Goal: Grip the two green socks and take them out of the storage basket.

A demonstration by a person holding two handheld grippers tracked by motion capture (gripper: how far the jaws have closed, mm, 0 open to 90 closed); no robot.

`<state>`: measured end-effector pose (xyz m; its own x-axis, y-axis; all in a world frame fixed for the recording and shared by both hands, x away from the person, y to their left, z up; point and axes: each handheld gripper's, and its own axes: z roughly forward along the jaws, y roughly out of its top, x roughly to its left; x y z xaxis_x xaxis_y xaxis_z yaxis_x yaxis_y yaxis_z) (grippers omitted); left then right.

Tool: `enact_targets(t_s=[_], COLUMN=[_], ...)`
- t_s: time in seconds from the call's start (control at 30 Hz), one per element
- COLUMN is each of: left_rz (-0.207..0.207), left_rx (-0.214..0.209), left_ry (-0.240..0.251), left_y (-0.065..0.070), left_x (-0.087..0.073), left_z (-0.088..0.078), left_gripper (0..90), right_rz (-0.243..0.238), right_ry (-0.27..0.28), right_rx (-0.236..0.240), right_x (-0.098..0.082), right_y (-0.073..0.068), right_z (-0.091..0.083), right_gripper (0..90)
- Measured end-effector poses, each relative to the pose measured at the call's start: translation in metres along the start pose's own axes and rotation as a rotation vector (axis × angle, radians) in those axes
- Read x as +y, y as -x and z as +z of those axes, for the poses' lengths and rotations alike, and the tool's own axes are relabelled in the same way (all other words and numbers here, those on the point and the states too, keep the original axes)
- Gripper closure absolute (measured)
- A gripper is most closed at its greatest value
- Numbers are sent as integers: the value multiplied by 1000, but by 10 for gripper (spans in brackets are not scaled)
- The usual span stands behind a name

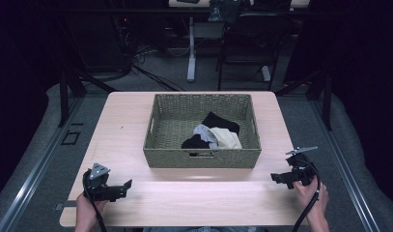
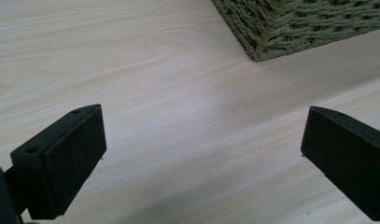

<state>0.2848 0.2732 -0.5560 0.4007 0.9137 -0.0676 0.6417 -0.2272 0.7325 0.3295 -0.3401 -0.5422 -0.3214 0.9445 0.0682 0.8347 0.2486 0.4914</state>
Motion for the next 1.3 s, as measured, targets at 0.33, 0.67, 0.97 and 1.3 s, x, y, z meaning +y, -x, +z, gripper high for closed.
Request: enact_targets(t_s=[0.33, 0.67, 0.97, 1.3], left_rz=[1, -3, -7, -5], left_rx=[-14, -20, -21, -27], left_ry=[6, 5, 4, -2], left_y=[1, 1, 0, 0], left_x=[-1, 0, -1, 0], left_z=[0, 0, 1, 2], left_gripper=[2, 2, 1, 1], right_rz=[9, 8, -7, 2], right_ry=[-8, -10, 20, 17], right_rx=[22, 52, 44, 30], right_x=[3, 17, 32, 48], right_y=[0, -4, 0, 5], right_z=[-3, -10, -20, -22], right_gripper=[0, 0, 0, 0])
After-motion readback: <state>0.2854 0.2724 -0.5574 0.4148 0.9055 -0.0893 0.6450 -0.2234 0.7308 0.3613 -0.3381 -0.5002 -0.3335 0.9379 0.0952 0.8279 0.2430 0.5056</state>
